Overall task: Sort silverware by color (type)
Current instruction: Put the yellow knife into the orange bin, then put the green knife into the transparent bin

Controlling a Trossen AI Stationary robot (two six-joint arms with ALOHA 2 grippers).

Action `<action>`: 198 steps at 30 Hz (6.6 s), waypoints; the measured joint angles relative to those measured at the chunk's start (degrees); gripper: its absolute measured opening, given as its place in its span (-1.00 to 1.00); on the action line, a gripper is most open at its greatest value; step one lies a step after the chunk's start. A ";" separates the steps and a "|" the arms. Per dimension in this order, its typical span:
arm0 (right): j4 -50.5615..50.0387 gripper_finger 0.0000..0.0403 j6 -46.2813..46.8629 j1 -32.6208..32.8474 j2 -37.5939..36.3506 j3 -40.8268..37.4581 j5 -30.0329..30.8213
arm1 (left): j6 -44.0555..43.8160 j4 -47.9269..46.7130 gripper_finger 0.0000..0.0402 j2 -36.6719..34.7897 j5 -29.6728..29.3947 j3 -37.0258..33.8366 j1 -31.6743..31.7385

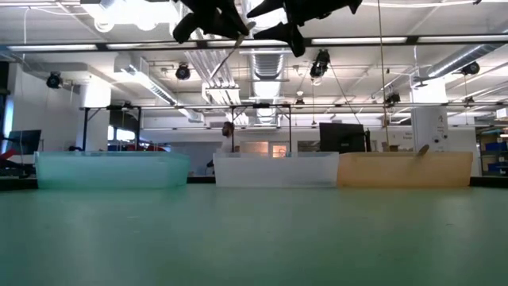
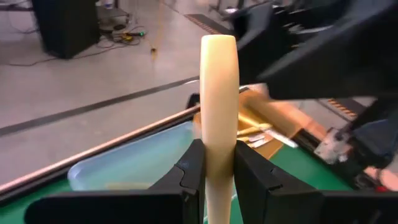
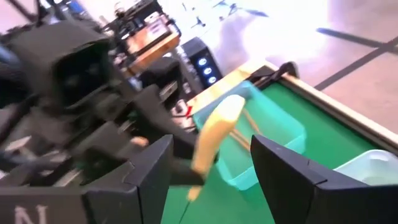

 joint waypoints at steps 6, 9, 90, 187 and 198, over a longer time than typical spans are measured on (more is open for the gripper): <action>0.33 0.03 -0.02 0.00 0.00 0.00 4.86 | 6.93 -0.50 -0.81 5.03 3.28 6.88 1.00; 0.38 0.02 -0.31 0.00 0.00 0.00 5.05 | 9.88 -5.95 -0.81 8.21 3.56 12.01 1.15; -55.72 -0.32 -15.71 16.72 -5.68 0.20 -3.47 | -44.23 -27.66 -0.82 -6.85 50.00 -9.74 -38.42; -47.67 -0.30 2.90 27.39 -5.68 -0.04 2.77 | -64.99 -34.48 -0.65 25.94 58.12 -9.15 -66.55; -47.63 -0.30 2.49 27.39 -5.68 -0.04 4.60 | -65.25 -34.67 -0.54 26.06 59.03 -8.94 -66.00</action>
